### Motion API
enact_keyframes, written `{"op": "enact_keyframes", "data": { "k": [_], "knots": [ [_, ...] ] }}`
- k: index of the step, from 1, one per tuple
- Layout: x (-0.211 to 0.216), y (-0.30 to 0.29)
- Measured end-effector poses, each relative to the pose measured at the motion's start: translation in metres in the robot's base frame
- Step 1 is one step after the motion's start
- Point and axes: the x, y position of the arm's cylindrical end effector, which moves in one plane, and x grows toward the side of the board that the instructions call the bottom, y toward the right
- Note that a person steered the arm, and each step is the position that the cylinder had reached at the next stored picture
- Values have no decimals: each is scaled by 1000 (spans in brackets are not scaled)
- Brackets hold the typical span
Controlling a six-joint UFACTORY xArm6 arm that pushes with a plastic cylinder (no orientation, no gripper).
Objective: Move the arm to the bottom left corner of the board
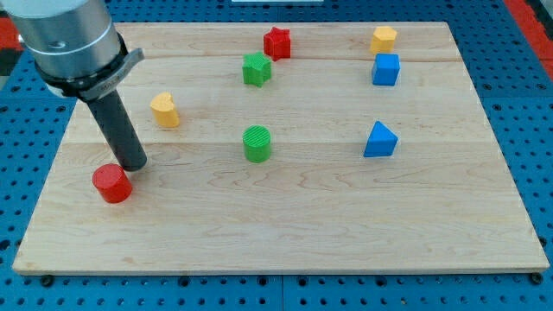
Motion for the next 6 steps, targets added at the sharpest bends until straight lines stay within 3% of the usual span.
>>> {"op": "enact_keyframes", "data": {
  "k": [1, 2, 3, 4, 5, 6],
  "knots": [
    [28, -44],
    [22, 9],
    [49, 71],
    [107, 38],
    [119, -76],
    [106, -122]
  ]
}}
